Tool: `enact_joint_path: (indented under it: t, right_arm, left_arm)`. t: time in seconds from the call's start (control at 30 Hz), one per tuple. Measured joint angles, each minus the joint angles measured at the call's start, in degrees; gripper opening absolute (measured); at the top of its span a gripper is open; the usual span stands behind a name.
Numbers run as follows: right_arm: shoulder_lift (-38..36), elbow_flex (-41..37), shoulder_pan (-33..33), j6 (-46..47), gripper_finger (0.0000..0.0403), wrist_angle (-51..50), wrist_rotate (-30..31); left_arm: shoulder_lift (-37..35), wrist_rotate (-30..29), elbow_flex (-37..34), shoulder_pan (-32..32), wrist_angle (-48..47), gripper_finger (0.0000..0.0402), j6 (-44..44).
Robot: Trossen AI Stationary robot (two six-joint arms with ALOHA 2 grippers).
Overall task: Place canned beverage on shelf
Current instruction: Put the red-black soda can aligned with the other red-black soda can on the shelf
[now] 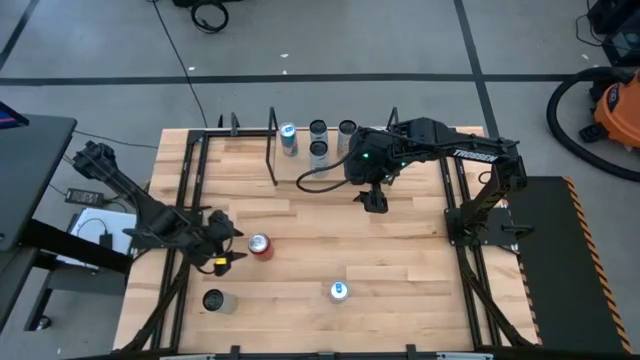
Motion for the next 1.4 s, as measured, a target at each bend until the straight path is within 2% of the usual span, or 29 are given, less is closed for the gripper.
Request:
enact_joint_path:
  t: [0.47,0.77,1.1,1.4]
  right_arm:
    - [0.0,0.0,0.0,0.0,0.0321,0.0,0.0]
    - [0.0,0.0,0.0,-0.01,0.0321,0.0,0.0]
    - [0.0,0.0,0.01,-0.02,0.0321,0.01,0.0]
    - [0.0,-0.02,0.02,-0.02,0.0321,0.0,0.0]
  left_arm:
    - [0.03,0.08,-8.25,2.53,12.66,0.0318,1.78]
    - [0.04,0.21,-9.46,6.84,18.27,0.0318,6.43]
    - [0.31,7.13,-9.45,13.43,22.09,0.0318,11.5]
    - [6.83,13.57,-9.42,18.94,27.26,0.0318,14.68]
